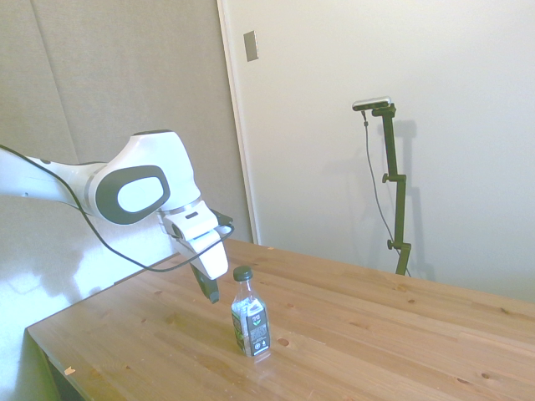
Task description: Knock down the bottle
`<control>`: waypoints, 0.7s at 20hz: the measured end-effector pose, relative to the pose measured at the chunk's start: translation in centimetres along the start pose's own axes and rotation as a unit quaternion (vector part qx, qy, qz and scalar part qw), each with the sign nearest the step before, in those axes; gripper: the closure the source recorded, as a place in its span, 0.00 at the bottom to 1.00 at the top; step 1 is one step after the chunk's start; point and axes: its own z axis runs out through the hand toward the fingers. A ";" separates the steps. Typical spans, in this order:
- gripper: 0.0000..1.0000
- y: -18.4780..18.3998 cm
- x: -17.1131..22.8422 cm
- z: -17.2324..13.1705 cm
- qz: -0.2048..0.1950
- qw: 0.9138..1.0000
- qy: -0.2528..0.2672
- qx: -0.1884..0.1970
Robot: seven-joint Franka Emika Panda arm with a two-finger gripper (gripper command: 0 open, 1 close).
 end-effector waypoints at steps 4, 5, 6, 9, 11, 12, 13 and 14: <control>1.00 -0.7 1.2 -0.2 0.007 1.000 0.007 -0.001; 1.00 -0.9 1.5 -0.4 0.011 1.000 0.009 0.001; 1.00 -1.1 1.9 -0.7 0.014 1.000 0.012 0.003; 1.00 -1.9 3.6 -1.3 0.024 0.999 0.022 0.005; 1.00 -2.8 5.0 -1.4 0.031 0.999 0.027 0.005; 1.00 -3.5 5.6 -1.2 0.035 0.999 0.029 0.004; 1.00 -4.3 6.2 -0.9 0.039 0.999 0.029 0.003; 1.00 -5.2 6.7 -0.4 0.042 0.999 0.030 0.001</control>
